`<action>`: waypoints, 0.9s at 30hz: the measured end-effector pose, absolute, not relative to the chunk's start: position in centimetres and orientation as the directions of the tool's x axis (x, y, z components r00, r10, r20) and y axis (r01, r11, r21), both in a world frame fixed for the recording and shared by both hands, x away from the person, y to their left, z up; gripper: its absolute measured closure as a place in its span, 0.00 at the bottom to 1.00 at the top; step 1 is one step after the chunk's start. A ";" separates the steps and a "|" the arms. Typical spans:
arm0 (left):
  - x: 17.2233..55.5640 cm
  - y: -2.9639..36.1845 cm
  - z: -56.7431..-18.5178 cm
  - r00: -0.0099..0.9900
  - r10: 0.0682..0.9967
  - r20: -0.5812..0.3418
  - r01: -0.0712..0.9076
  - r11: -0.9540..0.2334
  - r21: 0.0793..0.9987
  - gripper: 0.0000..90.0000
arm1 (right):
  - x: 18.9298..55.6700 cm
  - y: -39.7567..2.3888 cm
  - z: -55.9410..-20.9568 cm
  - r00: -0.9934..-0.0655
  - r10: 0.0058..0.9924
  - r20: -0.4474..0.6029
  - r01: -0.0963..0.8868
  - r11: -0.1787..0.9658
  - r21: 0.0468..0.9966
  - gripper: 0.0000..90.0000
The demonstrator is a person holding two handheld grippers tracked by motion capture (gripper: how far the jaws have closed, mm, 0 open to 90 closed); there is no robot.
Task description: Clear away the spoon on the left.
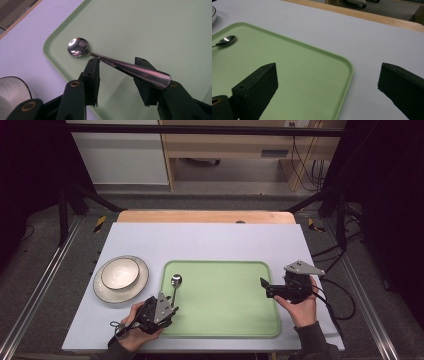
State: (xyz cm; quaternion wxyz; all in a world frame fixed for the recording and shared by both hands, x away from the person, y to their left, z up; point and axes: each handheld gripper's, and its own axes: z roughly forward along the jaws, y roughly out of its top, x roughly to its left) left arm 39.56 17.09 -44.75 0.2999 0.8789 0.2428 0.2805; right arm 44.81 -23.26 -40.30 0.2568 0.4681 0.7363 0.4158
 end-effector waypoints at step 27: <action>39.3 16.8 -45.3 0.760 0.569 0.315 0.276 -0.721 0.636 0.40 | 44.8 -23.3 -40.3 -0.432 0.902 0.007 0.475 0.221 0.852 0.03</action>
